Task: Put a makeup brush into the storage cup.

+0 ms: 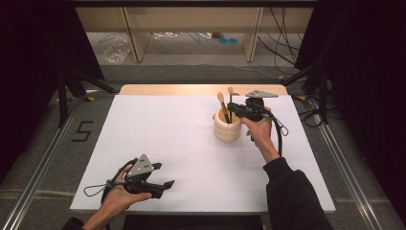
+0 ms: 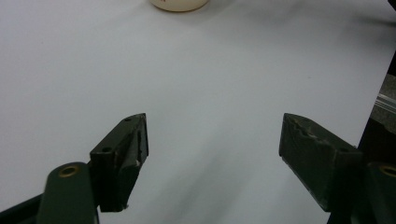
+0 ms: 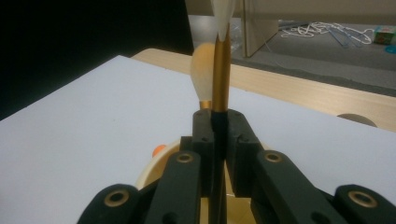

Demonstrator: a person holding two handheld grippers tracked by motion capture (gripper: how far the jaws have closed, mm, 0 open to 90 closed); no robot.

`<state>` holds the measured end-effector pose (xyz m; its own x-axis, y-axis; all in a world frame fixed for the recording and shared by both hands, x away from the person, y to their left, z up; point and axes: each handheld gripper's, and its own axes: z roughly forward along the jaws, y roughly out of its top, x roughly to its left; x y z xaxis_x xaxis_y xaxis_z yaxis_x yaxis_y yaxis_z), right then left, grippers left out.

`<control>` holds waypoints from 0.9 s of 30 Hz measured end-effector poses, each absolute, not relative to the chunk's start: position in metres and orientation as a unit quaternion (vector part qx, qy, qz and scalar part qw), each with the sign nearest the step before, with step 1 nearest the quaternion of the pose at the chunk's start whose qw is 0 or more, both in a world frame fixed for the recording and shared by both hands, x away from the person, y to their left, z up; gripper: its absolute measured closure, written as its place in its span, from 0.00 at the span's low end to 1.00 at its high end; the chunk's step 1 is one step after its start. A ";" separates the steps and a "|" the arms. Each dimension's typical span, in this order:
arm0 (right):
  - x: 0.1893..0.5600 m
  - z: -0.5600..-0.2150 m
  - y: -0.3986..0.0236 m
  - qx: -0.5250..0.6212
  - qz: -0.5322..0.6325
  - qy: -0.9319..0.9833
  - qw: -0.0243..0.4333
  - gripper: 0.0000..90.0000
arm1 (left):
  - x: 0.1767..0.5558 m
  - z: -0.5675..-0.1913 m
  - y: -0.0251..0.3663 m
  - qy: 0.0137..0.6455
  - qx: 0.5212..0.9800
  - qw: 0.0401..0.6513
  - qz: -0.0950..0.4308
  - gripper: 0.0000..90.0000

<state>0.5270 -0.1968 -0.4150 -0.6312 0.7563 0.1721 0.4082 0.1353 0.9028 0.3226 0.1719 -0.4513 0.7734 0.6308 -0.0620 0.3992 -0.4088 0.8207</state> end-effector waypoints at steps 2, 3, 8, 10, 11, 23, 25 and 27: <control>0.527 -0.416 -0.197 0.397 0.523 0.736 0.163 0.93 | 0.323 -0.451 0.172 0.311 0.828 0.448 0.130 0.27; 0.526 -0.416 -0.197 0.400 0.521 0.737 0.160 0.93 | 0.323 -0.451 0.171 0.314 0.827 0.448 0.130 0.27; 0.527 -0.418 -0.196 0.395 0.519 0.740 0.167 0.93 | 0.323 -0.451 0.172 0.311 0.829 0.447 0.129 0.27; 0.526 -0.419 -0.195 0.395 0.517 0.742 0.161 0.93 | 0.322 -0.452 0.171 0.315 0.827 0.447 0.131 0.27; 0.526 -0.419 -0.195 0.396 0.515 0.742 0.162 0.93 | 0.323 -0.451 0.172 0.311 0.830 0.446 0.128 0.27; 0.520 -0.415 -0.195 0.411 0.495 0.748 0.166 0.55 | 0.322 -0.451 0.172 0.313 0.828 0.446 0.136 0.27; 0.519 -0.414 -0.196 0.407 0.495 0.749 0.168 0.52 | 0.323 -0.451 0.173 0.309 0.830 0.444 0.134 0.27; 0.517 -0.412 -0.196 0.408 0.494 0.749 0.167 0.48 | 0.322 -0.450 0.173 0.311 0.830 0.443 0.136 0.27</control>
<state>0.5167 -0.1961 -0.4119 -0.6108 0.7769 0.1528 0.4457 0.1779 0.8774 0.3219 0.1731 -0.4503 0.7691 0.6372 -0.0499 0.3965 -0.4144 0.8192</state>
